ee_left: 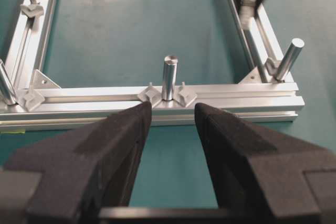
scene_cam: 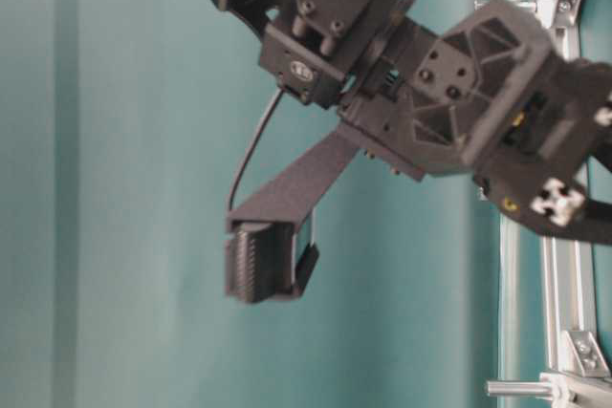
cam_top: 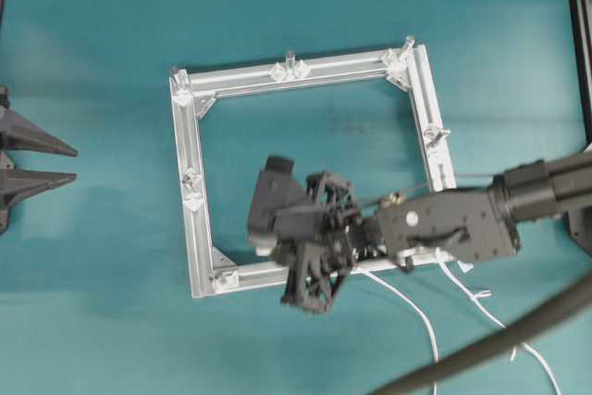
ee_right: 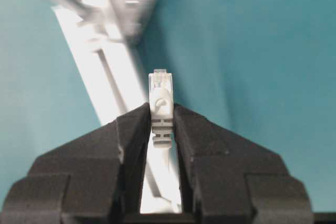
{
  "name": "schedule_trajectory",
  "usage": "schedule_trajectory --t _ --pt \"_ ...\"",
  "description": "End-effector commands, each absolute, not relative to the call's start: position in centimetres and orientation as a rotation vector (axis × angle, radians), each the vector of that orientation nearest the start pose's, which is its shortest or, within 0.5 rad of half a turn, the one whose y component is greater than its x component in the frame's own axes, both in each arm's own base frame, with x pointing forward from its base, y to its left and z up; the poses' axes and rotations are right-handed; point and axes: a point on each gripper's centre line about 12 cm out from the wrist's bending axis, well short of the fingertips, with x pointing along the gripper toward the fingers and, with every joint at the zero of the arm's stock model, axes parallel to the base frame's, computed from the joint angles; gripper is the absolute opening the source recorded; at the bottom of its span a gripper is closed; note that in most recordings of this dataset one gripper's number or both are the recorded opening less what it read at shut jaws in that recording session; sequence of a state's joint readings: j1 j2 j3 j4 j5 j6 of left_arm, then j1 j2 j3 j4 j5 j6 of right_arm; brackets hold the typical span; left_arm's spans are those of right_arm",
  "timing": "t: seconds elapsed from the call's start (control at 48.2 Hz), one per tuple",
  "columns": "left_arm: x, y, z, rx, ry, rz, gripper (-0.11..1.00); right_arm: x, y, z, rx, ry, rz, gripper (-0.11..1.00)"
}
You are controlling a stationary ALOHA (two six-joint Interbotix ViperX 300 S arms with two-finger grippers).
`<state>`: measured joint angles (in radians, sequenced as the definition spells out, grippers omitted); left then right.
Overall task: Move the cable alternately left and right between 8 pins so it hooks onto each one.
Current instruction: 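Pull the cable left along the bottom frame rail past the pins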
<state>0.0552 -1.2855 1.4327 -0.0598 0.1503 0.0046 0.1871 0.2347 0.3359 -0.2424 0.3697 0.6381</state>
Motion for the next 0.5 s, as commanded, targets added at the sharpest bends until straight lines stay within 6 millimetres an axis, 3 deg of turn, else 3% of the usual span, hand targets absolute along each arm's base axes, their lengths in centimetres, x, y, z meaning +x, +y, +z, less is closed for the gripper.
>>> schedule_trajectory --t 0.0,0.29,0.477 --pt "14.0 0.7 19.4 -0.064 0.285 0.059 0.51 45.3 8.8 16.6 0.258 0.877 -0.063 0.17" --pt "14.0 0.7 19.4 -0.062 0.284 0.058 0.51 46.2 12.6 16.0 0.272 0.915 -0.034 0.17" --pt "14.0 0.7 19.4 -0.065 0.283 0.060 0.51 47.0 14.0 15.7 0.357 0.915 -0.064 0.17"
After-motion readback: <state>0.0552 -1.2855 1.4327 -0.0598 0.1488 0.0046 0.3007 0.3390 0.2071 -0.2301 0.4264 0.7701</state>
